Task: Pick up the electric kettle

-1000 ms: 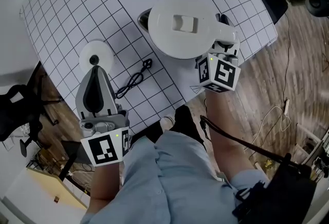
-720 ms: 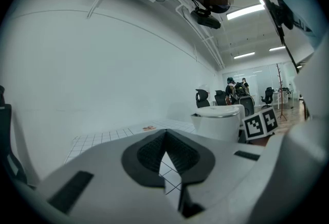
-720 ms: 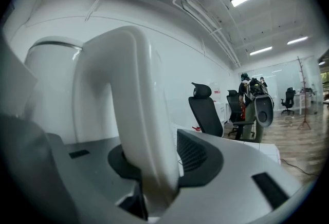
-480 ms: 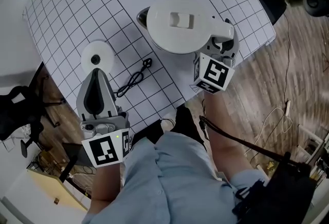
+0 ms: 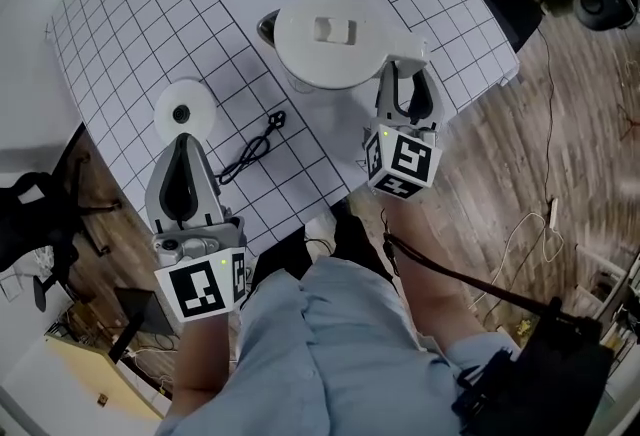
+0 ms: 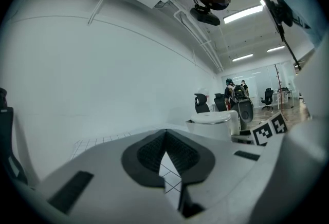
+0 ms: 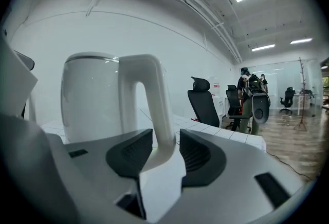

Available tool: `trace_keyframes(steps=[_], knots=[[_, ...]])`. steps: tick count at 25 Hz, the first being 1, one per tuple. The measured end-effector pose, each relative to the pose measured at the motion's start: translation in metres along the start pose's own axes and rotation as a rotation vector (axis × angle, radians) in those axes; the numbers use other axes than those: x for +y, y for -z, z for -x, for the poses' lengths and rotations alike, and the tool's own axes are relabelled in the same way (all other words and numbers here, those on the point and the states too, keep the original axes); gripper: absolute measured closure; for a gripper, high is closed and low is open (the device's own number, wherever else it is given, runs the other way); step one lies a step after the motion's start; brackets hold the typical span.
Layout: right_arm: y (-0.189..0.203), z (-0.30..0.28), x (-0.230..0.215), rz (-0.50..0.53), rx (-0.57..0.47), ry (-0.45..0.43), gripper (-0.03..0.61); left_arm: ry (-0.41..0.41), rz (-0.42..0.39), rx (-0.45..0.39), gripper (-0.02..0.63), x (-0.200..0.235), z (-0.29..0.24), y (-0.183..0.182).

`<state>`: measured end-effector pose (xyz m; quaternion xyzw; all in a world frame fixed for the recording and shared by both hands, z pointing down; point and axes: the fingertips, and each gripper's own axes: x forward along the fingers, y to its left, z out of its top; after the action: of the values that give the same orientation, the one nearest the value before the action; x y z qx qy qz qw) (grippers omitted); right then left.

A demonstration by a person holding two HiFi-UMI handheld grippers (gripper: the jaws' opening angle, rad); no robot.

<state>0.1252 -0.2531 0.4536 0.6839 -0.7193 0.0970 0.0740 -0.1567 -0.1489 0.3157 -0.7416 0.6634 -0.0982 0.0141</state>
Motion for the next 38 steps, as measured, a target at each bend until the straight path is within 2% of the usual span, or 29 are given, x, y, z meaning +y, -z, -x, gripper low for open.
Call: trace_keyframes(steps=[3,6,10,15,19,24,29,32,38], knots=[[-0.002,0.020,0.003,0.003,0.003,-0.019,0.430,-0.008,0.020,-0.010,0.614,-0.006,0.011,-0.004],[-0.012,0.046,0.017,0.022,-0.013,-0.081,0.430,-0.023,0.049,-0.013,0.614,-0.012,0.023,-0.005],[-0.039,0.078,0.055,0.055,-0.057,-0.245,0.430,-0.073,0.083,-0.023,0.614,-0.013,0.037,-0.010],[-0.082,0.099,0.093,0.090,-0.127,-0.421,0.437,-0.155,0.066,-0.083,0.614,-0.009,0.057,-0.030],[-0.120,0.109,0.117,0.115,-0.219,-0.525,0.553,-0.215,0.045,-0.130,0.614,-0.001,0.062,-0.044],[-0.139,0.116,0.133,0.189,-0.281,-0.587,0.575,-0.243,0.026,-0.150,0.614,0.003,0.061,-0.056],[-0.135,0.114,0.136,0.188,-0.264,-0.632,0.577,-0.250,0.017,-0.146,0.614,0.002,0.055,-0.057],[-0.145,0.113,0.139,0.150,-0.313,-0.652,0.578,-0.254,0.016,-0.140,0.614,0.003,0.051,-0.056],[-0.134,0.111,0.140,0.178,-0.276,-0.669,0.578,-0.257,0.005,-0.133,0.614,0.005,0.051,-0.056]])
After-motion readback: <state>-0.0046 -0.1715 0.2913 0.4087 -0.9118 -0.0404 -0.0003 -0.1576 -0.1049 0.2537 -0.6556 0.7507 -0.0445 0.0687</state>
